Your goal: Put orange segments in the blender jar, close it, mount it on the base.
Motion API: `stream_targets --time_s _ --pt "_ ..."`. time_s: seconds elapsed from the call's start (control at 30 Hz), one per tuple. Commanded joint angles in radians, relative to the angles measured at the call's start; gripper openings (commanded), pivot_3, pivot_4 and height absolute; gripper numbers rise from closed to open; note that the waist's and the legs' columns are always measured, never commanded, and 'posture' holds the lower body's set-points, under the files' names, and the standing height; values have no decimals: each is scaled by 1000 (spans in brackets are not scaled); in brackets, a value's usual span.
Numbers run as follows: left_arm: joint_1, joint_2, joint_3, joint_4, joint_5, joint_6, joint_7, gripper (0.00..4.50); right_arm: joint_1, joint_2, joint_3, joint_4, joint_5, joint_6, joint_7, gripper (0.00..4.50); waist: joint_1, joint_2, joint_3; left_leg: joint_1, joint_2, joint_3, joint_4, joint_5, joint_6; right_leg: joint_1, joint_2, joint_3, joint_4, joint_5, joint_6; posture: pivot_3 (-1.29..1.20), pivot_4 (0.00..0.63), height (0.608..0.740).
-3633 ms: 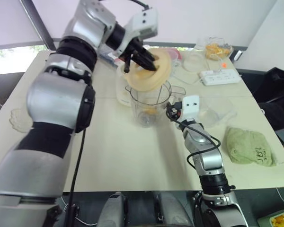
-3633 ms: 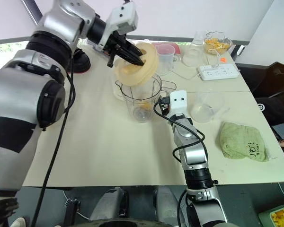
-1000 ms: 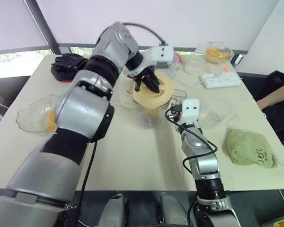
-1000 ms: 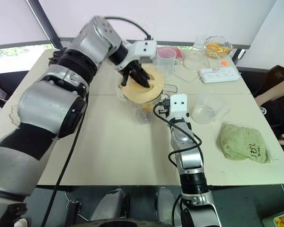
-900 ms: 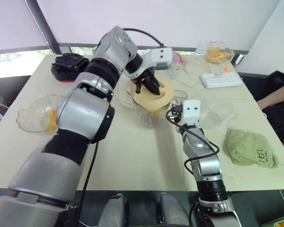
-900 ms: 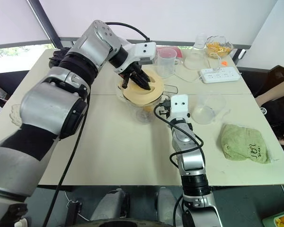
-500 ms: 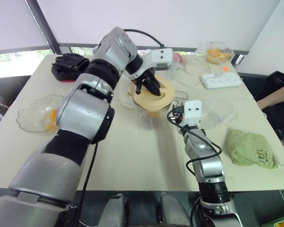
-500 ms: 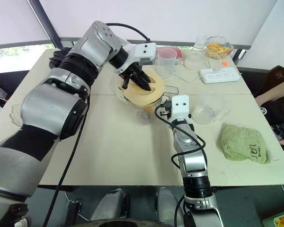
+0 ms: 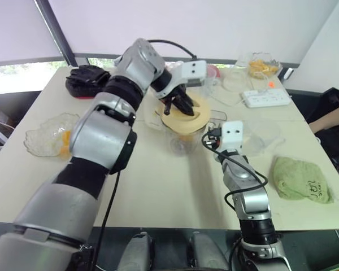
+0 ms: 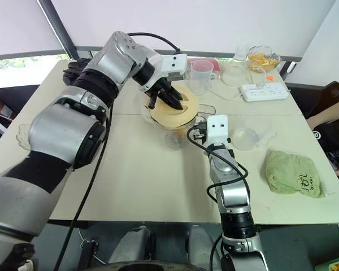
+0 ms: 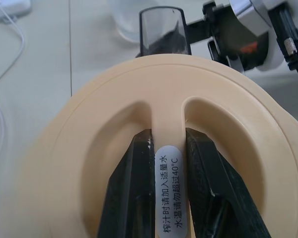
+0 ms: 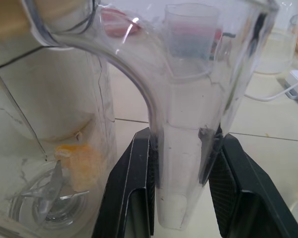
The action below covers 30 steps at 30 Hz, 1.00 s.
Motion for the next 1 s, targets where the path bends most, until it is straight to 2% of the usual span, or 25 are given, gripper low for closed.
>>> stream_targets --time_s 0.03,0.47,0.67,1.0 --pt "67 -3 -12 53 23 3 88 275 25 -28 8 -83 4 10 42 877 10 0 0 0 -1 0 0 0 0 0 0 0 0 0 0 0 150 740" --pt "78 18 -40 53 50 -53 54 275 35 -44 6 -80 21 19 60 877 12 0 0 0 -2 -1 0 0 1 1 -1 0 -1 0 1 0 150 740" --pt "76 21 -97 54 91 -139 10 275 57 -3 12 -102 13 10 23 877 8 0 0 0 -2 -2 0 0 1 1 -1 0 -1 0 1 0 150 740" --pt "39 -5 -66 57 53 -197 81 275 120 51 13 -144 -6 -9 -36 877 9 0 0 1 -2 -3 -1 0 1 2 0 0 -2 0 1 0 150 740"
